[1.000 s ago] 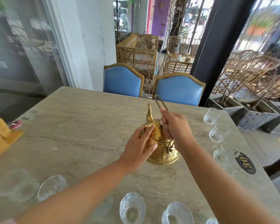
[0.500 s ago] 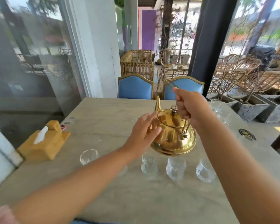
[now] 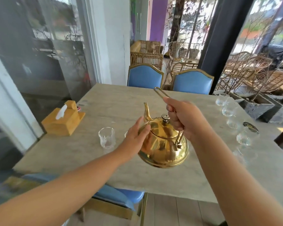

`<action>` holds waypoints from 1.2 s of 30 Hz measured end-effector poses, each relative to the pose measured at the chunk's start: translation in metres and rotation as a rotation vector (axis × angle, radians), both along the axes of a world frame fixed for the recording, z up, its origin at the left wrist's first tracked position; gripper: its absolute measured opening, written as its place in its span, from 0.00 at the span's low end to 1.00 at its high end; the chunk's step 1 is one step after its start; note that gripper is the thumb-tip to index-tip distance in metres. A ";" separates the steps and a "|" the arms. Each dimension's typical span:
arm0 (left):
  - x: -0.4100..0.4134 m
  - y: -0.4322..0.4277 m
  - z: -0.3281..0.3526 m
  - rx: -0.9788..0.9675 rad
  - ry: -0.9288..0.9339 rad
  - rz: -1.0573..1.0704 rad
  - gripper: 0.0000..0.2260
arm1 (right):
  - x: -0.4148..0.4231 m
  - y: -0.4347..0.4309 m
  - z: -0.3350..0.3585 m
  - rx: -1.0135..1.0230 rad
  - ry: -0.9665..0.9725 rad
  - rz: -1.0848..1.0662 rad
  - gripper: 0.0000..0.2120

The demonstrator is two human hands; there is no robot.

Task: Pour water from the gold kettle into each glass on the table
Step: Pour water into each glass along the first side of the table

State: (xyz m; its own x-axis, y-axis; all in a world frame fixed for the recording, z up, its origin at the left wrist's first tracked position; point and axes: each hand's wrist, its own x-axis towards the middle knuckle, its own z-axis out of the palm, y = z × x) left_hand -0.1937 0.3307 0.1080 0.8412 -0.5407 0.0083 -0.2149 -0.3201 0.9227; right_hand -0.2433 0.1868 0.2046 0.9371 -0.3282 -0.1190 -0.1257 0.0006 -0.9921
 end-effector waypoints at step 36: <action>0.093 0.139 -0.078 -0.086 0.182 -0.269 0.23 | 0.085 0.149 -0.046 -0.189 0.308 -0.028 0.19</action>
State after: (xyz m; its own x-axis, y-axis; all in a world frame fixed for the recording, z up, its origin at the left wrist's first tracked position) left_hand -0.1004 0.4698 0.0298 0.6606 -0.7471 -0.0739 -0.1102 -0.1939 0.9748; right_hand -0.1584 0.3362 0.1582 0.8568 -0.3969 -0.3292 -0.4215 -0.1713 -0.8905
